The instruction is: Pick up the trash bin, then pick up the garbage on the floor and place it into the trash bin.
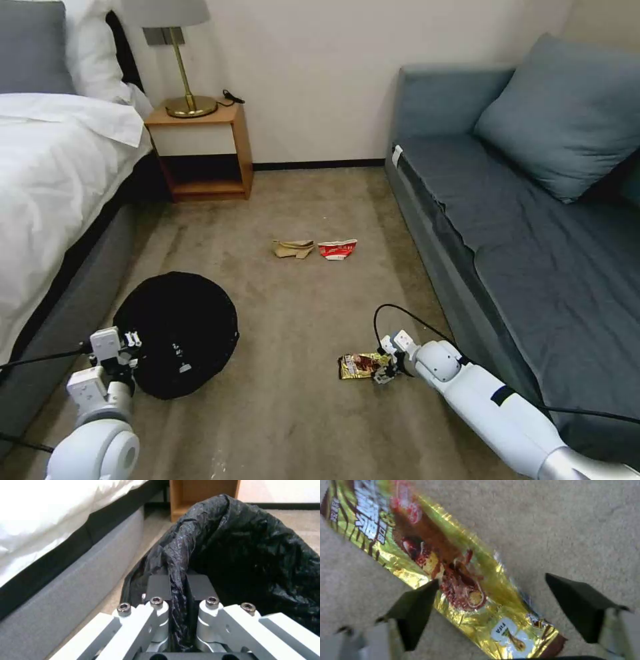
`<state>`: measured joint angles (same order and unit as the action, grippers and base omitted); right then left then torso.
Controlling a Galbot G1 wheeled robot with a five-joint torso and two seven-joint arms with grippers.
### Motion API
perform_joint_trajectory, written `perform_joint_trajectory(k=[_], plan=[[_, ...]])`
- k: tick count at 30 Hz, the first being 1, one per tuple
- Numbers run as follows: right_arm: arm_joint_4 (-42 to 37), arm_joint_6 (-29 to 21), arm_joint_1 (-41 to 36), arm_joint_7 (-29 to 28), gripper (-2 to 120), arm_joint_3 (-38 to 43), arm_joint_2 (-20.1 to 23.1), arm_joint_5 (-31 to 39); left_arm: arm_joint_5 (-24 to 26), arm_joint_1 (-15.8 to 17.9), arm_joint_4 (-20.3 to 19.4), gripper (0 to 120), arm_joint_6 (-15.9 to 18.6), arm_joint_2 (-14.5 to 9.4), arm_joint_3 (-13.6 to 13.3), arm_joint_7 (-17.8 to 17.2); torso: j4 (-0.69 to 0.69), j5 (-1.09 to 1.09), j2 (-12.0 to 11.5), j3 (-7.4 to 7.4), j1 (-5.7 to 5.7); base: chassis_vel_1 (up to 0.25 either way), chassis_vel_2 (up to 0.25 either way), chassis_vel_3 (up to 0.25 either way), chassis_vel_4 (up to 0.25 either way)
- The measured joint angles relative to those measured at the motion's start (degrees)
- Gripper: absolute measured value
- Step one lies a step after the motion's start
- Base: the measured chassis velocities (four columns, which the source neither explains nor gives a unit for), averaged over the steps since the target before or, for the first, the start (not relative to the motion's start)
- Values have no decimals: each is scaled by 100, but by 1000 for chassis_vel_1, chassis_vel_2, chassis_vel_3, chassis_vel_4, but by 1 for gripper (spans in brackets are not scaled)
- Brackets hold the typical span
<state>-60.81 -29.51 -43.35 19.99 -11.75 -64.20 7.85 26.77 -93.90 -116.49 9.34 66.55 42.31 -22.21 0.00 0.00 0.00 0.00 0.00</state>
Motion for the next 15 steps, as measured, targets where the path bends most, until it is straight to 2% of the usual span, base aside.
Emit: perform_joint_trajectory(k=[2, 3, 6, 8, 9, 10, 11, 14, 15], plan=[[21, 23, 1, 24, 70, 9, -11, -12, 0, 4, 0, 7, -5, -7, 8, 0, 0, 0, 0, 0, 0, 0, 0, 0, 0], [21, 23, 1, 24, 70, 9, -11, -12, 0, 4, 0, 7, -5, -7, 8, 0, 0, 0, 0, 0, 0, 0, 0, 0, 0], [31, 47, -2, 29, 57, 19, -27, -19, 3, 12, 4, 7, -9, -10, 11, 1, 0, 0, 0, 0, 0, 0, 0, 0, 0], [28, 50, -10, 29, 55, 24, -29, -19, 4, 15, 6, 7, -10, -10, 11, 2, 0, -1, 0, 0, 0, 0, 0, 0, 0], [17, 58, -31, 29, 46, 34, -32, -19, 8, 19, 9, 7, -12, -11, 11, 2, 0, 0, 0, 0, 0, 0, 0, 0, 0], [9, 62, -41, 27, 42, 37, -33, -19, 10, 22, 12, 7, -13, -12, 11, 2, 0, -1, 0, 0, 0, 0, 0, 0, 0], [9, 62, -41, 27, 42, 37, -33, -19, 10, 22, 12, 7, -13, -12, 11, 2, 0, -1, 0, 0, 0, 0, 0, 0, 0], [-22, 66, -69, 14, 30, 47, -31, -17, 21, 37, 41, 7, -23, -16, 15, 2, 0, 0, 0, 0, 0, 0, 0, 0, 0], [-22, 66, -69, 14, 30, 47, -31, -17, 21, 37, 41, 7, -23, -16, 15, 2, 0, 0, 0, 0, 0, 0, 0, 0, 0]])
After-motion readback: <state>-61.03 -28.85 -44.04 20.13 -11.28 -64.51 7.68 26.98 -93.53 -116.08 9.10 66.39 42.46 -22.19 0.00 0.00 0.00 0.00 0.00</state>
